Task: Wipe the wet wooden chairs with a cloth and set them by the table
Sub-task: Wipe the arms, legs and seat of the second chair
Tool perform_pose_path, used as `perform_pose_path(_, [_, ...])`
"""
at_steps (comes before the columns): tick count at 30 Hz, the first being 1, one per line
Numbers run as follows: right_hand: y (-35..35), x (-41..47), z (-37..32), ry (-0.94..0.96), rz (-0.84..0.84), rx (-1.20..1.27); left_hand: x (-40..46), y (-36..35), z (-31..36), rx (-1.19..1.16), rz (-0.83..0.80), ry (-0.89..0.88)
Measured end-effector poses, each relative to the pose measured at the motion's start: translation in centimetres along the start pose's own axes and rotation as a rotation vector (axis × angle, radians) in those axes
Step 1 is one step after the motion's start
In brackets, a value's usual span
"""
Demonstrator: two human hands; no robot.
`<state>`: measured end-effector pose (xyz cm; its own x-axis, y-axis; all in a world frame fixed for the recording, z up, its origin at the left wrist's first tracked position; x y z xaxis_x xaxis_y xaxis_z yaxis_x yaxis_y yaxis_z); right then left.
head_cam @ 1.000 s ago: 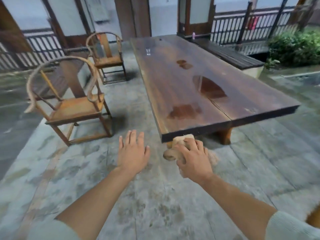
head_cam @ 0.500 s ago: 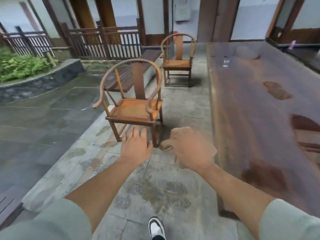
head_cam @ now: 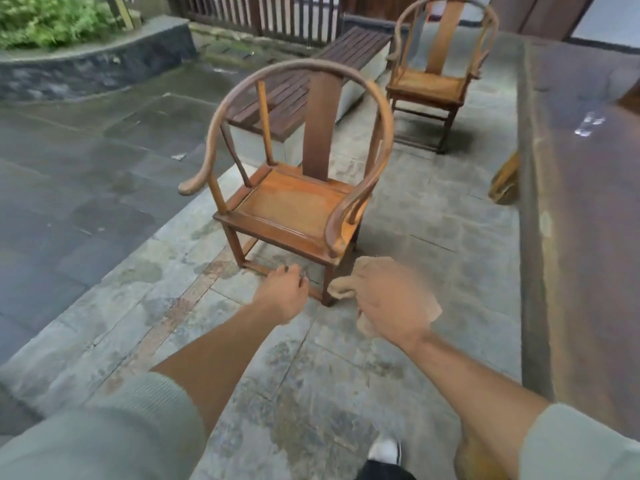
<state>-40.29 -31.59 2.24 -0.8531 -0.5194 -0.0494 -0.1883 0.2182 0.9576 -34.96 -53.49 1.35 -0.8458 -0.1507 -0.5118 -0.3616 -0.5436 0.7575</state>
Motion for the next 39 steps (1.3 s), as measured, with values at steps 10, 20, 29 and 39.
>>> perform_pose_path(10, [-17.8,29.0,4.9,0.389,-0.007,-0.027,28.8,-3.7,-4.1,-0.506,0.237,0.110])
perform_pose_path(20, [-11.7,46.0,7.7,0.272,0.235,-0.164,38.8,-3.5,0.3,-0.805,0.323,0.099])
perform_pose_path(29, [2.7,58.1,19.7,0.522,0.223,-0.264,44.8,3.6,6.8,-0.404,0.287,0.112])
perform_pose_path(39, [10.2,74.0,20.9,0.360,0.185,-0.005,57.0,14.0,25.0,-0.246,0.181,-0.090])
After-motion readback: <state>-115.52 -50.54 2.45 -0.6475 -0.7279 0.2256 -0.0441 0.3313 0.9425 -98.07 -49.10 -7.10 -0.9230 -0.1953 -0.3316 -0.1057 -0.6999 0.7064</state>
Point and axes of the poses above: each hand's wrist, its own x-axis towards the middle knuckle, its own y-axis out of the back of the hand, z = x × y, the point moved 5 cm from there along x, towards the middle knuckle, and after that the axes turned 12 degrees about -z, right-handed, at the moved point
